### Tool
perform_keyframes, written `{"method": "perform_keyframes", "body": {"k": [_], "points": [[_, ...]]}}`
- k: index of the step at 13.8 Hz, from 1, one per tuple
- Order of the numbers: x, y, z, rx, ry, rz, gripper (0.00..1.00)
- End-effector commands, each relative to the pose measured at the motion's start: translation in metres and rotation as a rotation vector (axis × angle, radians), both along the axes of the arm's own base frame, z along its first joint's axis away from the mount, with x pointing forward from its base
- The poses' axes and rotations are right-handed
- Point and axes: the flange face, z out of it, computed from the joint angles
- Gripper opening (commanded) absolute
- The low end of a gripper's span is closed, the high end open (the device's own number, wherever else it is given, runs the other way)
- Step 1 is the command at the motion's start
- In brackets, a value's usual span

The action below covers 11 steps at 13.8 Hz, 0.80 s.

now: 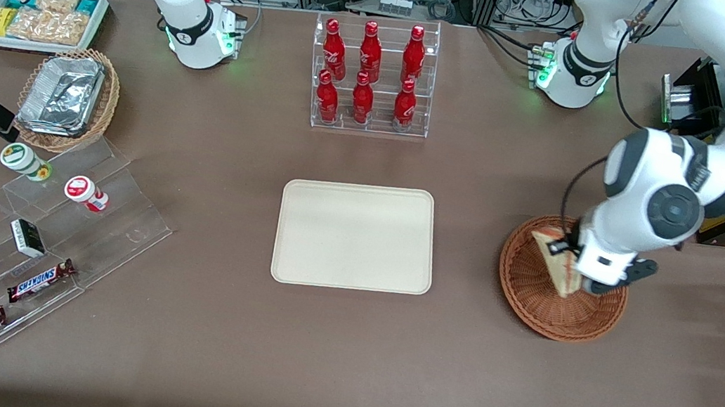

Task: Place sandwich from basket to tray
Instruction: 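Lift the sandwich and carry it over the cream tray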

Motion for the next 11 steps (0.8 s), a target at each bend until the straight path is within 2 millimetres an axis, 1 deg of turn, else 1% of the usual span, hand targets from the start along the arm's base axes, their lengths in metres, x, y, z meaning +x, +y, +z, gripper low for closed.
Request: {"method": "perform_keyframes", "body": {"k": [1,2,4,5,7,8,11], "points": [[-0.009,-0.053,0.011,0.006,-0.002,-0.085,0.0],[-0.014,-0.074,0.013,-0.003,-0.009,-0.117,0.0],[-0.021,-0.121,0.008,-0.012,-0.012,-0.187,0.0],[-0.022,-0.146,0.0,-0.013,-0.01,-0.225,0.0],[-0.025,-0.197,-0.008,-0.021,-0.02,-0.276,0.0],[-0.024,-0.218,-0.012,-0.024,-0.028,-0.282,0.0],[-0.021,-0.279,-0.036,-0.031,-0.046,-0.267,0.0]]}}
